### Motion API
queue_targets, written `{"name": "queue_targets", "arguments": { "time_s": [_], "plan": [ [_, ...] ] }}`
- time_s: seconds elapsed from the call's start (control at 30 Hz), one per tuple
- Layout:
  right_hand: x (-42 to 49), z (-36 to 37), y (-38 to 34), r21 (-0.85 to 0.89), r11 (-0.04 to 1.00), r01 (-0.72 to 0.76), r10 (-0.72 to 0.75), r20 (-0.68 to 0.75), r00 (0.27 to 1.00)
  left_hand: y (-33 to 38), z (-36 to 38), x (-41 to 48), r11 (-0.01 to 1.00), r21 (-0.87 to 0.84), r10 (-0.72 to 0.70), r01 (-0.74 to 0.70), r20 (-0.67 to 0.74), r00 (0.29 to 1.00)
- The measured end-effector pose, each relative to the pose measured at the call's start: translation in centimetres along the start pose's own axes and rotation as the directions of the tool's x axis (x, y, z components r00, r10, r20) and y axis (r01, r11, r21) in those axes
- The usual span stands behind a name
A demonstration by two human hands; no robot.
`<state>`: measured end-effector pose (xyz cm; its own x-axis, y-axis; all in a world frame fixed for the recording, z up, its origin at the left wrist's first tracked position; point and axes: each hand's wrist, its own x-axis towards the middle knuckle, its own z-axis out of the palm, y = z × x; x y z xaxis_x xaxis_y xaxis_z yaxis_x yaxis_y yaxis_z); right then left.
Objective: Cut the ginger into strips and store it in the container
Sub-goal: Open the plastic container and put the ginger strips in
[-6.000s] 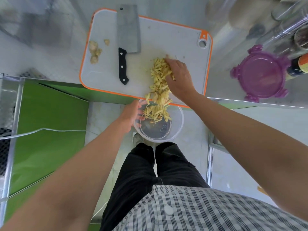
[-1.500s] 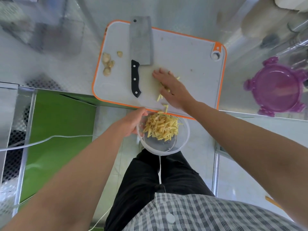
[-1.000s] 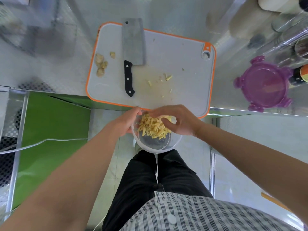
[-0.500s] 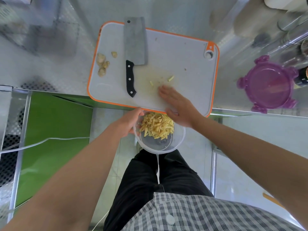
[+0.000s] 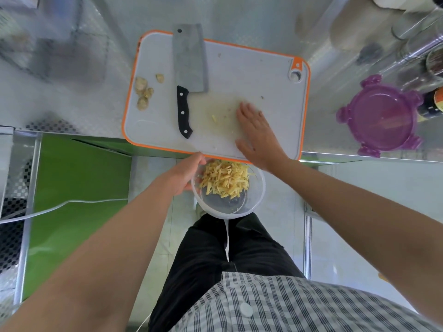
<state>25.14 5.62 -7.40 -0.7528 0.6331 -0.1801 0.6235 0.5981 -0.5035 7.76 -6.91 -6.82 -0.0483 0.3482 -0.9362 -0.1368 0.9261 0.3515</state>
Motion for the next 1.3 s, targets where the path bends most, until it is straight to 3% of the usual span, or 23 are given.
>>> {"name": "queue_targets", "arguments": {
  "time_s": [0.23, 0.33, 0.43, 0.53, 0.67, 0.87, 1.1, 1.23, 1.3],
  "plan": [
    [-5.6, 0.3, -2.4, 0.213, 0.936, 0.280, -0.276, -0.050, 0.960, -0.1, -0.2, 0.2, 1.000, 0.013, -0.007, 0.007, -0.011, 1.000],
    [-2.7, -1.0, -2.0, 0.184, 0.961, 0.208, -0.171, -0.199, 0.965, 0.1, -0.2, 0.1, 1.000, 0.017, 0.000, 0.000, -0.007, 1.000],
    [1.6, -1.8, -0.5, 0.030, 0.998, 0.049, -0.040, -0.227, 0.973, 0.1, -0.1, 0.1, 1.000, 0.024, -0.003, 0.002, 0.002, 1.000],
    [2.9, -1.7, 0.6, -0.099, 0.994, 0.047, -0.069, -0.231, 0.971, 0.0, -0.1, -0.1, 1.000, 0.028, 0.001, -0.002, 0.015, 1.000],
    [2.5, -1.7, 0.5, -0.125, 0.990, 0.060, -0.092, -0.264, 0.960, 0.0, -0.1, -0.1, 1.000, 0.030, 0.005, -0.006, 0.018, 1.000],
    [-0.7, -1.0, -0.5, 0.005, 0.992, 0.123, -0.120, -0.157, 0.980, -0.1, 0.0, 0.1, 0.999, 0.046, 0.015, -0.016, 0.016, 1.000],
    [-3.9, -0.7, -3.7, 0.181, 0.941, 0.285, -0.315, 0.171, 0.933, -0.2, 0.2, 0.0, 0.998, 0.037, 0.048, -0.049, 0.026, 0.998],
    [0.4, -1.2, -3.8, 0.200, 0.965, 0.172, -0.150, -0.120, 0.981, -0.4, -0.2, 0.1, 0.998, 0.051, 0.036, -0.036, 0.005, 0.999],
    [3.1, -1.1, -3.6, 0.157, 0.982, 0.104, -0.072, -0.193, 0.979, -0.5, -0.4, 0.1, 0.999, 0.038, 0.032, -0.032, 0.004, 0.999]
  ]
}}
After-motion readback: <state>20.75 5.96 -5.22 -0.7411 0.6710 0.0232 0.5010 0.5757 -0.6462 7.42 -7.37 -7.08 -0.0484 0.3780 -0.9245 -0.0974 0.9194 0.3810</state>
